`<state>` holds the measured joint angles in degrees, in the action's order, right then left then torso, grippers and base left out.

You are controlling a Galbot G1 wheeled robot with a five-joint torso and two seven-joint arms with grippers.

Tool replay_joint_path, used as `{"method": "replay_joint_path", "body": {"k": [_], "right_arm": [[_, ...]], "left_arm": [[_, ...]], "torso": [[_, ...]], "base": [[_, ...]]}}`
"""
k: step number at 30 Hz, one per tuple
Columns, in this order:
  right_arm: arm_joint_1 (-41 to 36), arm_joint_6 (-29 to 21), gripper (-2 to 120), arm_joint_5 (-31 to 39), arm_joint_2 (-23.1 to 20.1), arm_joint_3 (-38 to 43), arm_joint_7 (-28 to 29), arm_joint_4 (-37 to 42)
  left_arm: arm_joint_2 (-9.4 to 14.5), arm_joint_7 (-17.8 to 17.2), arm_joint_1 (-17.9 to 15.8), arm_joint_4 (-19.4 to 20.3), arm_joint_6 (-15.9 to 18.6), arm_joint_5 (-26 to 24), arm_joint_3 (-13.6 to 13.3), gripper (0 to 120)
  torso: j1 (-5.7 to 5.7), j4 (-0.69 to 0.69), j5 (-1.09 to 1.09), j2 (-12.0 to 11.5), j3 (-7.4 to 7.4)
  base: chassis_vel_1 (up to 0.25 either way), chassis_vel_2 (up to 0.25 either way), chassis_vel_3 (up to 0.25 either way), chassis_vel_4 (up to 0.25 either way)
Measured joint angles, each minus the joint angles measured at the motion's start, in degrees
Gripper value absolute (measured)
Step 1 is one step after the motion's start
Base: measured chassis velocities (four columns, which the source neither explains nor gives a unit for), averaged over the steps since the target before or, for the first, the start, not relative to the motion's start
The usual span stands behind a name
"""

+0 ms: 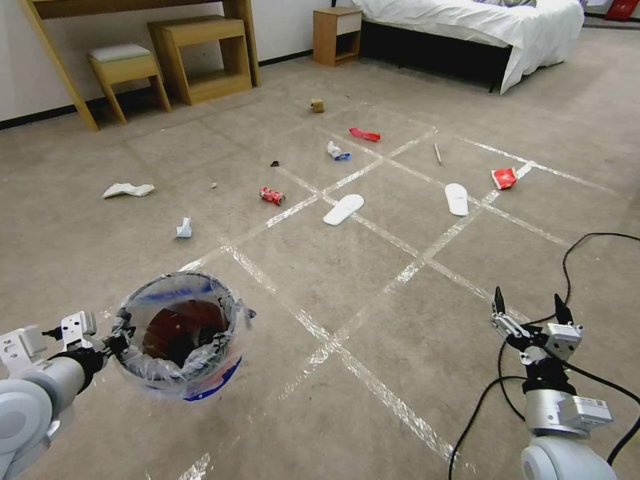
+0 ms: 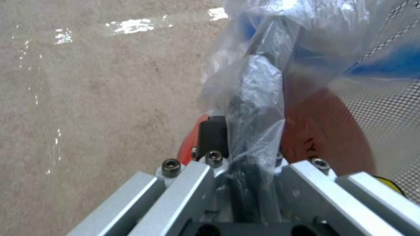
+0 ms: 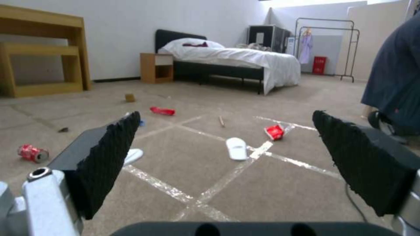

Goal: Pick up the trash bin and place the garbage on the floor into it.

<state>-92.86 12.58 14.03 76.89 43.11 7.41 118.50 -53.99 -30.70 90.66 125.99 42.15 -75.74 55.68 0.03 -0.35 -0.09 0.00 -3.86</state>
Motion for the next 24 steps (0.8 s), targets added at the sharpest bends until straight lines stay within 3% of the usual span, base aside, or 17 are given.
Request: {"method": "replay_joint_path", "body": {"k": [24], "right_arm": [[0.08, 0.22, 100, -0.55, 0.23, -0.17, -0.29, -0.13]], "left_arm": [[0.15, 0.41, -0.52, -0.88, -0.02, 0.44, -0.48, 1]], "torso": [[0.0, -0.01, 0.01, 0.0, 0.0]], "base": [[-0.109, 0.104, 0.108, -0.111]]}}
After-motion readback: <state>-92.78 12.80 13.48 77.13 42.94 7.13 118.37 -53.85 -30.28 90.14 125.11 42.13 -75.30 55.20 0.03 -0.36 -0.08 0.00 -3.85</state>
